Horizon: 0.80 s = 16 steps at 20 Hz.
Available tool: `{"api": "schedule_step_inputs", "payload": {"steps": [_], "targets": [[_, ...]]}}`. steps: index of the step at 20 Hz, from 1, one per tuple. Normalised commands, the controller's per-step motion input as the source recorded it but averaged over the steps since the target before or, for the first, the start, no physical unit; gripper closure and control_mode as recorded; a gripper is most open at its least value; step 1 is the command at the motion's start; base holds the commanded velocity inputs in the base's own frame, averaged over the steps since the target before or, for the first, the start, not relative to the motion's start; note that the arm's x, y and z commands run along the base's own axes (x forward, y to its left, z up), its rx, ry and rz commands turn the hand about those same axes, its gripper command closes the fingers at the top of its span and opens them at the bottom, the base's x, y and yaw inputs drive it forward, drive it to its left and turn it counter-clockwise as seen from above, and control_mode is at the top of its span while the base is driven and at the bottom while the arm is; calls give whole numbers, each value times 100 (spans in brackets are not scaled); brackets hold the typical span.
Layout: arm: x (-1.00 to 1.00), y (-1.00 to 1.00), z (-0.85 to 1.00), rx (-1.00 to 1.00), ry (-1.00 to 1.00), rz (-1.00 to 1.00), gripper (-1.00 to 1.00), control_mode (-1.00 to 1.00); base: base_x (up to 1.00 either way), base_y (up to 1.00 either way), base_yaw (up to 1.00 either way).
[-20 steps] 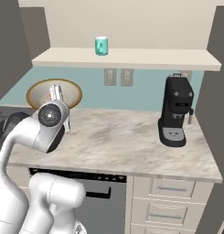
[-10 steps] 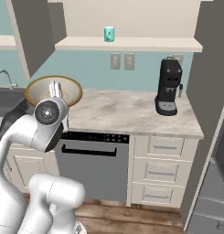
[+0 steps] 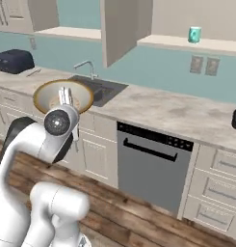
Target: Move the mug from next to the sink to the open cabinet. Then, move the bowl with the shrimp to the fridge to clear the area for faucet cleaning.
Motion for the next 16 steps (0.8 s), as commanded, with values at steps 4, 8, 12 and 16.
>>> {"api": "schedule_step_inputs", "payload": {"steps": [4,8,12,16], "targets": [[0,0,0,0,0,0,100,100,-9,56,74],[0,0,0,0,0,0,100,100,-40,-13,-3],[0,0,0,0,0,0,100,100,-100,-41,-49],[0,0,0,0,0,0,100,100,-100,-42,-54]]}}
